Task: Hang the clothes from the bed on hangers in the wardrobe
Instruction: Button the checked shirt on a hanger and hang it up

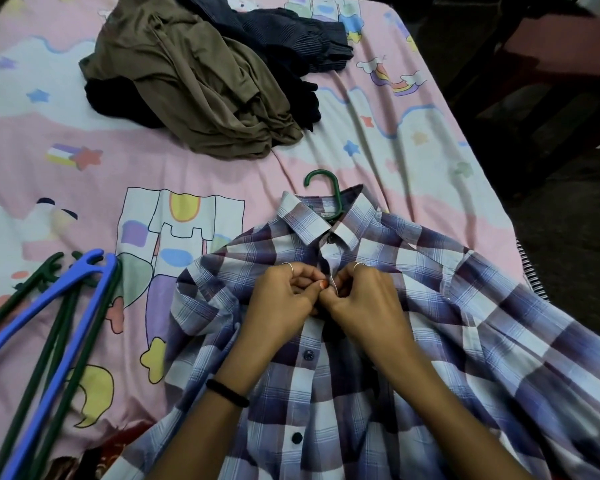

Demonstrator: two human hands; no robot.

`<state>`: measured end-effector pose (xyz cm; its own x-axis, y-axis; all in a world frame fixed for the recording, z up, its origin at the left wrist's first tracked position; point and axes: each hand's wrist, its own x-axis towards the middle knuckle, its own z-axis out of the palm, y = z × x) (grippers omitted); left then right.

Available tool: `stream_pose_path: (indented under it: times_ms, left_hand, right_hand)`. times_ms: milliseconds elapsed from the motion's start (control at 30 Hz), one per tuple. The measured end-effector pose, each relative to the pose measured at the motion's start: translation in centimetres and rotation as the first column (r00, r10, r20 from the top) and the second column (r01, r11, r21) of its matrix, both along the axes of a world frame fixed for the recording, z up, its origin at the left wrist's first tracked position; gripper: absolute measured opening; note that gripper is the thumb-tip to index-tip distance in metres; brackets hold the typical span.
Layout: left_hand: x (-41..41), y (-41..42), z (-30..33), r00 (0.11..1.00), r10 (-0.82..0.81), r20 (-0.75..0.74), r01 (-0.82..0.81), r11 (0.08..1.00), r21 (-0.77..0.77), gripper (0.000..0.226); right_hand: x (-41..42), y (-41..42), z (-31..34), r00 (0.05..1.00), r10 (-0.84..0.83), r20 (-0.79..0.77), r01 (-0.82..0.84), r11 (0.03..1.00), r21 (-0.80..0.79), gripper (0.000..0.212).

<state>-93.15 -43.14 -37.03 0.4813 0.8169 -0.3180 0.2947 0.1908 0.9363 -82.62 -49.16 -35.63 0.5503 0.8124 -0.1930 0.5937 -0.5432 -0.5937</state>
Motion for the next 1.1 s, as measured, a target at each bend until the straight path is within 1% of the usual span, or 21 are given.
stream_pose_path:
  times_ms: [133,233,333,433,500,567,733,833,900,1000,1100]
  left_hand:
    - [-0.2,0.1,-0.2,0.999,0.03,0.042,-0.028,0.998,-0.055,0.021]
    - [-0.1,0.0,-0.3,0.996,0.066,0.066,-0.062,0.996,-0.06,0.018]
    - [0.1,-0.2,-0.3,0.993,0.084,0.088,-0.078,0.995,-0.07,0.017]
    - [0.2,-0.2,-0.1,0.986,0.107,0.125,-0.095,0.991,-0.098,0.022]
    - [0.1,-0.3,0.0,0.98,0.123,0.154,-0.105,0.987,-0.122,0.019]
    - [0.1,-0.3,0.0,0.973,0.142,0.181,-0.116,0.982,-0.149,0.014]
    - [0.2,-0.5,0.1,0.954,0.191,0.23,-0.151,0.972,-0.181,0.012]
    - [0.4,-0.5,0.1,0.948,0.217,0.232,-0.184,0.97,-0.158,0.017]
    - [0.5,-0.5,-0.1,0.95,0.222,0.218,-0.202,0.973,-0.111,0.02]
    - [0.6,-0.6,-0.3,0.958,0.208,0.2,-0.206,0.978,-0.029,0.021]
    - [0.6,-0.7,-0.3,0.958,0.204,0.201,-0.209,0.978,0.002,0.021]
  right_hand:
    - [0.1,-0.3,0.1,0.992,-0.03,-0.12,0.038,0.997,0.062,0.018]
    - [0.0,-0.6,0.3,0.98,-0.05,-0.192,0.075,0.99,0.123,0.015]
    - [-0.3,-0.9,0.2,0.975,-0.09,-0.205,0.128,0.975,0.18,0.011]
    - [-0.7,-1.2,-0.3,0.964,-0.133,-0.23,0.188,0.953,0.237,0.008]
    - [-0.8,-1.3,-0.5,0.962,-0.156,-0.224,0.212,0.943,0.258,0.005]
    - [-0.8,-1.3,-0.7,0.956,-0.176,-0.234,0.238,0.932,0.273,0.007]
    - [-0.7,-1.1,-1.0,0.909,-0.206,-0.362,0.321,0.9,0.295,0.011]
    - [-0.9,-1.1,-0.8,0.895,-0.172,-0.412,0.318,0.894,0.316,0.01]
    - [-1.0,-1.2,-0.8,0.899,-0.148,-0.412,0.297,0.897,0.326,0.015]
    - [-1.0,-1.2,-1.0,0.89,-0.167,-0.424,0.321,0.89,0.323,0.018]
    - [-0.8,-1.0,-1.2,0.886,-0.187,-0.424,0.334,0.891,0.306,0.014]
